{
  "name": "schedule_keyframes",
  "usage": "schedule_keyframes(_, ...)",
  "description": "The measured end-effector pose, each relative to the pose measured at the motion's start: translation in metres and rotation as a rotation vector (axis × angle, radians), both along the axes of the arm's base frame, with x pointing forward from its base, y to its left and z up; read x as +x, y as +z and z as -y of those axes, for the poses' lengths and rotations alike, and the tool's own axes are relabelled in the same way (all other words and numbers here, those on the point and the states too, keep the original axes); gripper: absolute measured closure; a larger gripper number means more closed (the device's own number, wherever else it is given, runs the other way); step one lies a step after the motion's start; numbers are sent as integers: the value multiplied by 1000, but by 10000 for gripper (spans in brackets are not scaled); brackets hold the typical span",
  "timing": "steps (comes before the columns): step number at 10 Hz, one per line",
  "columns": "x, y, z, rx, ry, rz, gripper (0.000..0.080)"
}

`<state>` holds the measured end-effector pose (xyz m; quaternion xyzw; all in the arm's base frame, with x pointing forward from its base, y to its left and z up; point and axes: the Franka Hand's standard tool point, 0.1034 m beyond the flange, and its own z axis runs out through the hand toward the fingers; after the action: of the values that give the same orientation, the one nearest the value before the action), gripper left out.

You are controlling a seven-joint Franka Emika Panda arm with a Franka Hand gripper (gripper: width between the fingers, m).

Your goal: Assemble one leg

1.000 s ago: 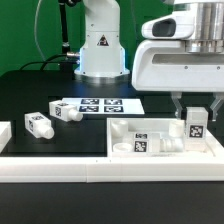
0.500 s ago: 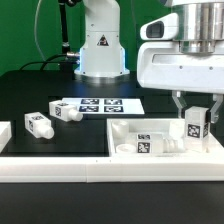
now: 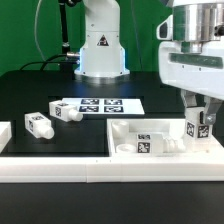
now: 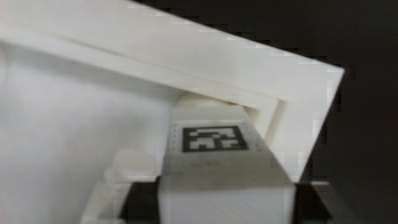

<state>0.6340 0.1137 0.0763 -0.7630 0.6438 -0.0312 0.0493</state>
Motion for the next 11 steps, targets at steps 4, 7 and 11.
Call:
schedule_keyframes(4, 1, 0, 0, 39, -321, -12, 512)
schedule_keyframes(7, 0, 1, -2, 42, -285, -11, 332)
schedule_keyframes(11, 1, 4, 0, 11, 39, -22, 152)
